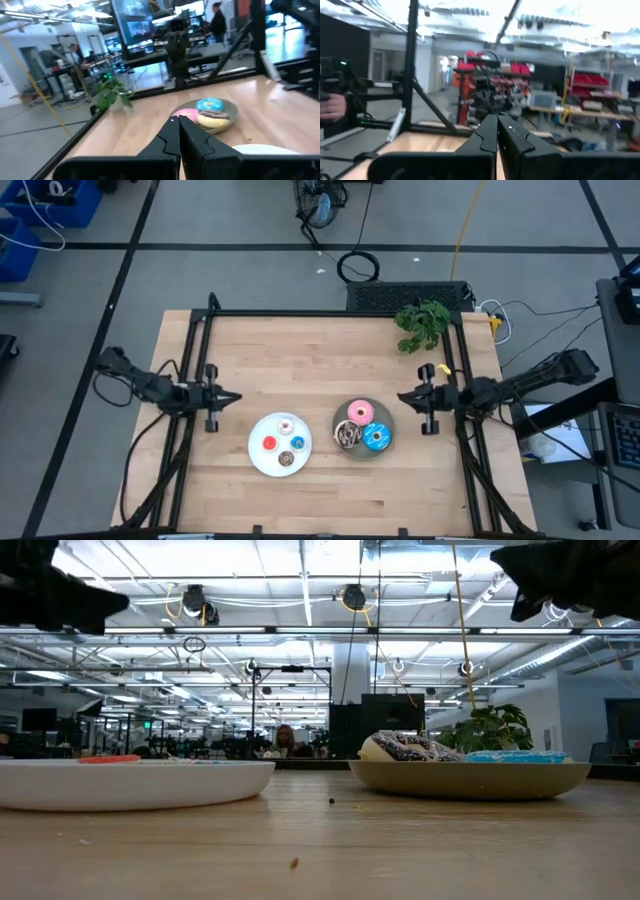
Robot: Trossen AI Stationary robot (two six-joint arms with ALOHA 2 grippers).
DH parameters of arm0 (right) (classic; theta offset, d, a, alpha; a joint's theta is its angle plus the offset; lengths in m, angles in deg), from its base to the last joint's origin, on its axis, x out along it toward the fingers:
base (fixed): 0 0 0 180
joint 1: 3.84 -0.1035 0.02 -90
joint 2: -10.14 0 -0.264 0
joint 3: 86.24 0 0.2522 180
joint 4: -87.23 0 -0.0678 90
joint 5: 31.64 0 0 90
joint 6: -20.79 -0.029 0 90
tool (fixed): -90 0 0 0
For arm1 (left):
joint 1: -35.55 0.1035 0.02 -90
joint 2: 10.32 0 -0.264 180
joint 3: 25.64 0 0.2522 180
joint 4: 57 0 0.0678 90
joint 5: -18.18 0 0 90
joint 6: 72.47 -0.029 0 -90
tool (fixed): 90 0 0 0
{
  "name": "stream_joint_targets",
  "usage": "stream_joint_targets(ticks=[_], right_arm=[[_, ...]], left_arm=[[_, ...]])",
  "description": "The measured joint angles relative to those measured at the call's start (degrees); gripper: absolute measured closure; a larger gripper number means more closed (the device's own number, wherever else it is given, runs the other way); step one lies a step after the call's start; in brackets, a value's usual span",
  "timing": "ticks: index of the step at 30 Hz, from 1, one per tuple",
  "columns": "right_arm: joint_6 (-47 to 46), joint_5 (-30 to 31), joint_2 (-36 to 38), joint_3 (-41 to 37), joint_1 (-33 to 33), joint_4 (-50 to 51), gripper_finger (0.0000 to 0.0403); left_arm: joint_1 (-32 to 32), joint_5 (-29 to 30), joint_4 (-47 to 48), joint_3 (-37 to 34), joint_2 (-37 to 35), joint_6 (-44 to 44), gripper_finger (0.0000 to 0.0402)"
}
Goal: Pick & Place donuts
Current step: Return to Home Position
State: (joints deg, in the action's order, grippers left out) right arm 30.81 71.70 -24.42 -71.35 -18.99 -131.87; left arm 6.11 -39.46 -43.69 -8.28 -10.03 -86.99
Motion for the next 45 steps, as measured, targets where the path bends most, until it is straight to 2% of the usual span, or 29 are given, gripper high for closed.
stream_joint_targets(ticks=[7,10,13,22,31,36,45], right_arm=[[-3.4,-0.6,-0.2,-0.1,3.5,8.1,0.0403],[-4.5,-4.6,-0.3,-0.1,4.9,9.7,0.0403],[-4.9,-8.9,-0.4,-0.1,6.0,9.3,0.0403],[-6.3,-9.0,-4.2,-0.2,8.4,7.5,0.0403],[-5.0,-9.0,-6.2,-0.3,10.1,3.1,0.0403],[-3.9,-9.1,-2.7,-0.3,10.1,5.2,0.0403],[-4.3,-9.2,8.7,-0.3,10.1,14.7,0.0403]], left_arm=[[1.5,0.0,-1.0,-2.0,0.7,-1.5,0.0399],[1.7,0.2,-1.0,-2.0,1.0,-2.2,0.0398],[1.8,-0.5,-0.9,-2.0,2.3,-2.1,0.0398],[1.8,-0.9,-0.8,-2.0,8.6,1.6,0.0399],[2.8,-0.9,-3.3,-2.9,9.1,1.2,0.0396],[2.3,1.0,-0.7,-2.1,7.8,0.6,0.0398],[1.8,-0.1,0.2,-1.7,5.5,-1.4,0.0399]])
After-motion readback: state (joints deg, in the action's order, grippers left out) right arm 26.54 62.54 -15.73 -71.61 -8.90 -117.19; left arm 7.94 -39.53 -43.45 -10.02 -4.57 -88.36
